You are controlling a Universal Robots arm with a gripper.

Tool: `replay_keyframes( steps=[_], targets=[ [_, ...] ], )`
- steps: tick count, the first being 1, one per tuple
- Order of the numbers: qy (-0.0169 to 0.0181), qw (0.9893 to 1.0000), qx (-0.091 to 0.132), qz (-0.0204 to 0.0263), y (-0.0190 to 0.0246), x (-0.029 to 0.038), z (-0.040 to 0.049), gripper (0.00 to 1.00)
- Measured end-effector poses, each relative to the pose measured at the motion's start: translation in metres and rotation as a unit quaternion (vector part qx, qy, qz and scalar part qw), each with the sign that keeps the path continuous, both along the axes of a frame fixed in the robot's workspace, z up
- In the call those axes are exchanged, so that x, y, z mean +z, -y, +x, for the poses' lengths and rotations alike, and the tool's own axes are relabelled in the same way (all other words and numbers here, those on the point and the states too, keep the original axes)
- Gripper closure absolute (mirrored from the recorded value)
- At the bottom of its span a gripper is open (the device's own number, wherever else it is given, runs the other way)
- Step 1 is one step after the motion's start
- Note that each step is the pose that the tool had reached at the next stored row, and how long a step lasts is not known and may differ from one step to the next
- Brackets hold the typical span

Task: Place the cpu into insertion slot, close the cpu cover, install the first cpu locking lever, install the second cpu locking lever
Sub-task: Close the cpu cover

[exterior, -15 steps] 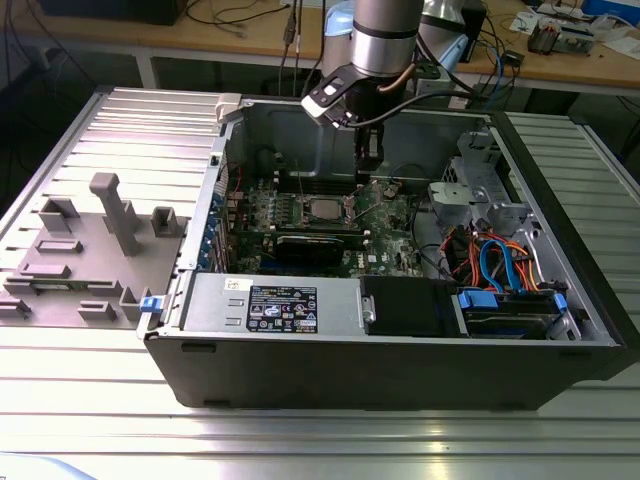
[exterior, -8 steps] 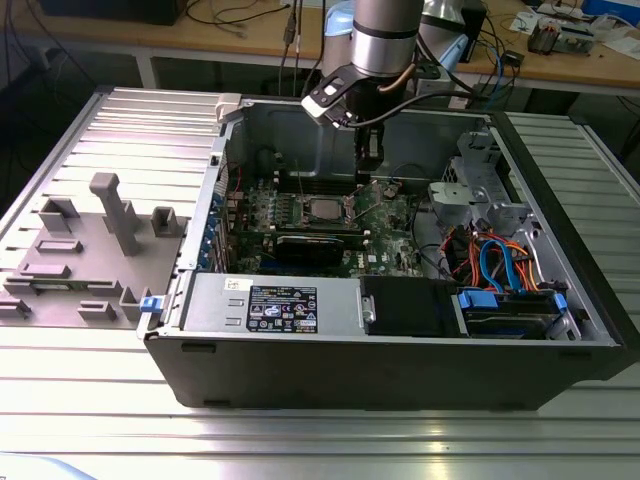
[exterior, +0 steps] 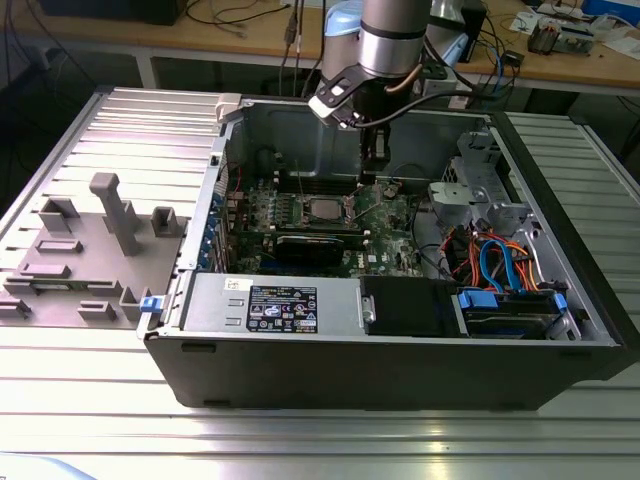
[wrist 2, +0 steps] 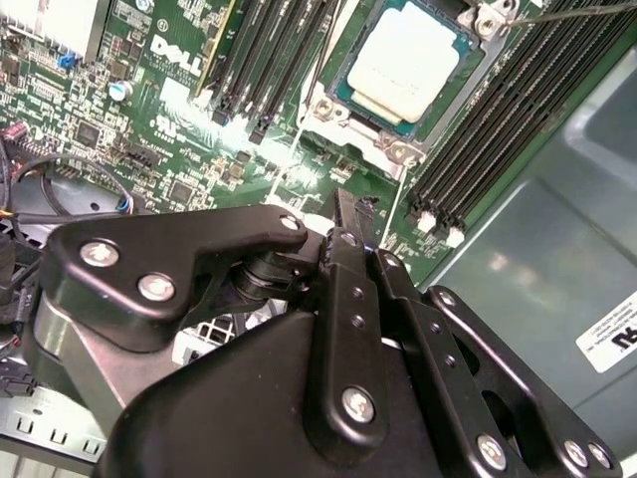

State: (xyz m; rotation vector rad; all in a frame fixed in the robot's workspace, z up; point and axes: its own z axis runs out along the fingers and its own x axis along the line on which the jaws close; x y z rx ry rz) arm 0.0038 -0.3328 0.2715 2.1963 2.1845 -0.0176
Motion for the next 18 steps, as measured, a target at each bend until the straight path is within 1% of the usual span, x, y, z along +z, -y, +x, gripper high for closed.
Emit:
replay_keyframes(
  steps=[7, 12, 15, 18],
  targets=[
    [-0.0004, 1.0000, 0.000, 0.0001, 0.0000, -0.0003, 0.0103, 0.89],
    [-0.0004, 1.0000, 0.000, 0.0001, 0.0000, -0.0016, 0.0243, 0.89],
    [-0.0005, 1.0000, 0.000, 0.0001, 0.0000, -0.0060, 0.0354, 0.89],
    [-0.0005, 1.0000, 0.000, 0.0000, 0.0000, -0.0091, 0.0413, 0.89]
  ],
)
